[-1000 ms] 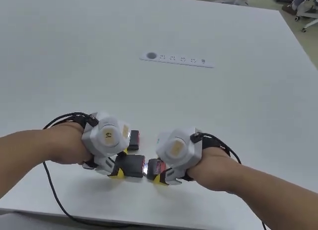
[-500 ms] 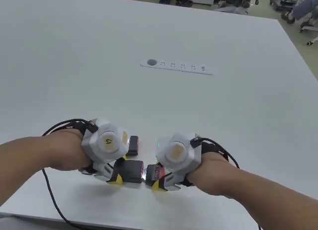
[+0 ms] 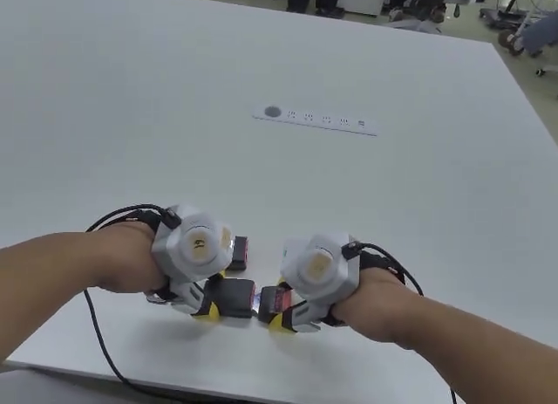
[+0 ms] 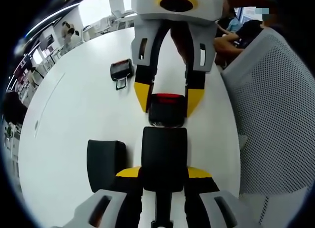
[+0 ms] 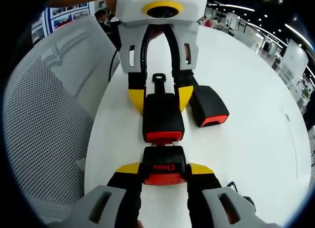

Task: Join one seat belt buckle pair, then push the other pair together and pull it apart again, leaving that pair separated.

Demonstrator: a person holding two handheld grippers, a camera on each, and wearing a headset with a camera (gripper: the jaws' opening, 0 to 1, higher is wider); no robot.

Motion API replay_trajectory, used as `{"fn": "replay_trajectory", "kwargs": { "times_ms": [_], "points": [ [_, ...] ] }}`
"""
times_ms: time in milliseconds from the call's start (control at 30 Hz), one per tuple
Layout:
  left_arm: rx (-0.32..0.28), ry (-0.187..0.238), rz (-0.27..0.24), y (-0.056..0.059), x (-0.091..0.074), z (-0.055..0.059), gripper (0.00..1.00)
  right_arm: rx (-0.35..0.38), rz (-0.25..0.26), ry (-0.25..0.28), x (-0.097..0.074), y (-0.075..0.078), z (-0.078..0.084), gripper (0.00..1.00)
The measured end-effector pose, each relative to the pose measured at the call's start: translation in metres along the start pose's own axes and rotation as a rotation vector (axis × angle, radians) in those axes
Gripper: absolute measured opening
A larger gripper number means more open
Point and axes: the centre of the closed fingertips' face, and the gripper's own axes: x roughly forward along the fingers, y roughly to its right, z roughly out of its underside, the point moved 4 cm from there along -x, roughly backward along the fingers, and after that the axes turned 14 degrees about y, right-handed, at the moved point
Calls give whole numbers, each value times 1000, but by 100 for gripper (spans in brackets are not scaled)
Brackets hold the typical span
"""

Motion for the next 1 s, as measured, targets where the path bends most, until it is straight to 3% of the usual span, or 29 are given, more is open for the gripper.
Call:
{"fn": "replay_trajectory", "kwargs": {
  "times_ms": [233, 500, 567, 767, 1000],
  "points": [
    [-1, 3, 0, 0, -1, -1, 33, 5, 11, 2, -1, 0, 0, 32],
    [-2, 35, -11, 4, -1, -2, 33, 30, 33, 26, -1, 1, 1, 33],
    [-27, 47, -21, 3, -1, -2, 33, 37, 38, 29, -1, 1, 2, 33],
    [-10, 20, -28, 2, -1, -3, 34, 59, 37, 15, -1, 2, 2, 34],
    [-44, 16, -62, 2, -2, -2, 34, 61, 60, 9, -3, -1, 0, 34]
  ]
}}
